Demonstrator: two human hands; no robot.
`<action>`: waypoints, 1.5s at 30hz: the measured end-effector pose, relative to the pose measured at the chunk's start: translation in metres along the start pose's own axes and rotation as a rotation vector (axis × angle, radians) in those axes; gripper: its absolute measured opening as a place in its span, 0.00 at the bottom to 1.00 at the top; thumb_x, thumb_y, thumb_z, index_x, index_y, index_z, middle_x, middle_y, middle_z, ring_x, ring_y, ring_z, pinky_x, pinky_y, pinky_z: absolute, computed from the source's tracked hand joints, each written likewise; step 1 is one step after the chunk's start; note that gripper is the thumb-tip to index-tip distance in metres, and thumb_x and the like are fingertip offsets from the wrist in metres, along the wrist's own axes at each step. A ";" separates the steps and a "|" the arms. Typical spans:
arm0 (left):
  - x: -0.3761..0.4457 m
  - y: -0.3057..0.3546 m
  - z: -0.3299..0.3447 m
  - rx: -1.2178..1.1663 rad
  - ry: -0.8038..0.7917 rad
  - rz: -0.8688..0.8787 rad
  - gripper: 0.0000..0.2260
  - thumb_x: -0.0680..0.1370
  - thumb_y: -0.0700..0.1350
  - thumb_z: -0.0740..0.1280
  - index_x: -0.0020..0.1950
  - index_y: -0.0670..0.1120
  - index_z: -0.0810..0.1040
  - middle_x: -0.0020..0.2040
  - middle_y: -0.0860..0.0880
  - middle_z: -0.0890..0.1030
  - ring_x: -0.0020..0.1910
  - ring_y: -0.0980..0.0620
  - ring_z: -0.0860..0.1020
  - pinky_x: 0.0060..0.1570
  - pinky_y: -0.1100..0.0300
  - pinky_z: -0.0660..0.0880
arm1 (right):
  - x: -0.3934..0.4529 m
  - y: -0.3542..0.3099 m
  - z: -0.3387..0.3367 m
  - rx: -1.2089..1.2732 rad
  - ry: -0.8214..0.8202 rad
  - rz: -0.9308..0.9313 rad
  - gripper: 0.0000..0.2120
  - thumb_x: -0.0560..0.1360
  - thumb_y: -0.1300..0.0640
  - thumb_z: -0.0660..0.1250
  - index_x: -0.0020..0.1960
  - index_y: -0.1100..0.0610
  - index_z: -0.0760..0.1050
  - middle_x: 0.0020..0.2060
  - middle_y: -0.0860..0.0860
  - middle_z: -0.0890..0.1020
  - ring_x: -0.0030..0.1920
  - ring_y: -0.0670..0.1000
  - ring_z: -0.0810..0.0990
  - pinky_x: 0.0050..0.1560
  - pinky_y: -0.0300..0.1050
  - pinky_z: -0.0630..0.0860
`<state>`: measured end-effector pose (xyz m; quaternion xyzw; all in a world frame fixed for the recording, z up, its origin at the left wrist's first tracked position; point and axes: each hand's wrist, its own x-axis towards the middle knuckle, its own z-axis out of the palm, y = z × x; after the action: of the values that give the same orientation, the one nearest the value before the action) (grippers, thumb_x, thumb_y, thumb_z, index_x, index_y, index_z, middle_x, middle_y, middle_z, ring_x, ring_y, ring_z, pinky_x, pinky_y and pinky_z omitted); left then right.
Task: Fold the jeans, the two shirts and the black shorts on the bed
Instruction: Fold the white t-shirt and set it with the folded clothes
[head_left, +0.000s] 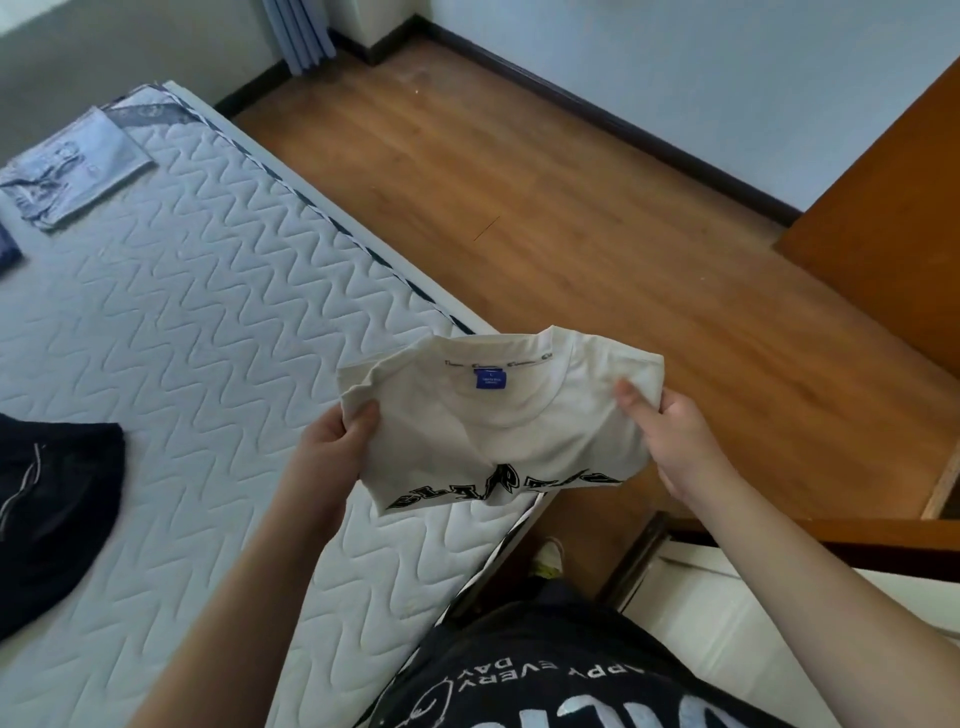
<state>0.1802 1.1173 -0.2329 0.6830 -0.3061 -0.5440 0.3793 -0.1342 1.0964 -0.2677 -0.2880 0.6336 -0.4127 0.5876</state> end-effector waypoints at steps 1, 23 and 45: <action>0.003 0.000 0.000 -0.006 -0.004 0.006 0.10 0.83 0.46 0.61 0.55 0.44 0.81 0.49 0.46 0.85 0.46 0.50 0.81 0.46 0.54 0.77 | 0.003 -0.002 0.001 -0.006 0.004 -0.004 0.09 0.75 0.48 0.67 0.50 0.54 0.79 0.39 0.45 0.86 0.41 0.45 0.85 0.37 0.36 0.79; 0.072 0.034 0.022 -0.032 -0.094 0.046 0.08 0.82 0.46 0.64 0.52 0.46 0.82 0.51 0.44 0.85 0.50 0.45 0.82 0.53 0.47 0.78 | 0.029 -0.041 0.012 -0.074 0.075 -0.076 0.07 0.78 0.50 0.66 0.52 0.51 0.79 0.42 0.47 0.87 0.43 0.49 0.86 0.48 0.48 0.80; 0.158 0.101 0.208 -0.005 0.164 0.019 0.08 0.82 0.46 0.64 0.49 0.43 0.81 0.47 0.41 0.84 0.46 0.42 0.81 0.51 0.42 0.78 | 0.269 -0.162 -0.090 -0.255 -0.269 -0.003 0.07 0.79 0.49 0.65 0.51 0.51 0.80 0.44 0.47 0.86 0.44 0.47 0.85 0.41 0.39 0.78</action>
<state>0.0119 0.8946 -0.2521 0.7214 -0.2792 -0.4832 0.4100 -0.2803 0.8046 -0.2672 -0.4138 0.5960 -0.2875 0.6252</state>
